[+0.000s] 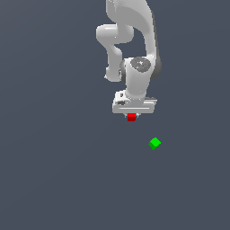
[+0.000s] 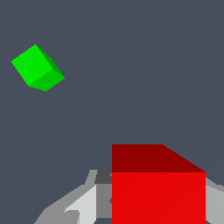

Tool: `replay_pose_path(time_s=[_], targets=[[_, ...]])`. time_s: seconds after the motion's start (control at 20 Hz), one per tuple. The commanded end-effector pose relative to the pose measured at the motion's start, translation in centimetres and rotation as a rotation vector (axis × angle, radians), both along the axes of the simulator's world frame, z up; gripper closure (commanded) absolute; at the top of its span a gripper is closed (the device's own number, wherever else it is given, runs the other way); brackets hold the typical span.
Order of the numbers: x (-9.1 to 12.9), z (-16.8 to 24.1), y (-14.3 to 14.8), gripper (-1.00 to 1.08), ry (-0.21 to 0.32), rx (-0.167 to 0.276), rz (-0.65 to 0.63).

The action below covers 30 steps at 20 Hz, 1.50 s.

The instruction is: Stack the red cube on top of the green cube.

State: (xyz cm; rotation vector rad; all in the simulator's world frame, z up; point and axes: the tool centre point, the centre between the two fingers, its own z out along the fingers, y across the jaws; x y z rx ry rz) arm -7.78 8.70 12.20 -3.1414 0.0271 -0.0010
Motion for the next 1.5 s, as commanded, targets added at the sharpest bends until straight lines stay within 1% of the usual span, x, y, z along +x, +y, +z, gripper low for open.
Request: replay_pose_path(time_s=[0.0, 0.35, 0.65, 0.95, 1.45], targets=[[0.0, 0.0, 0.0, 1.08, 0.001, 0.0, 0.0], [0.2, -0.2, 0.2, 1.08, 0.001, 0.0, 0.0], [1.3, -0.9, 1.5, 1.08, 0.001, 0.0, -0.001], [3.3, -2.1, 4.0, 1.08, 0.001, 0.0, -0.001], [7.9, -4.7, 9.2, 1.08, 0.001, 0.0, -0.001]])
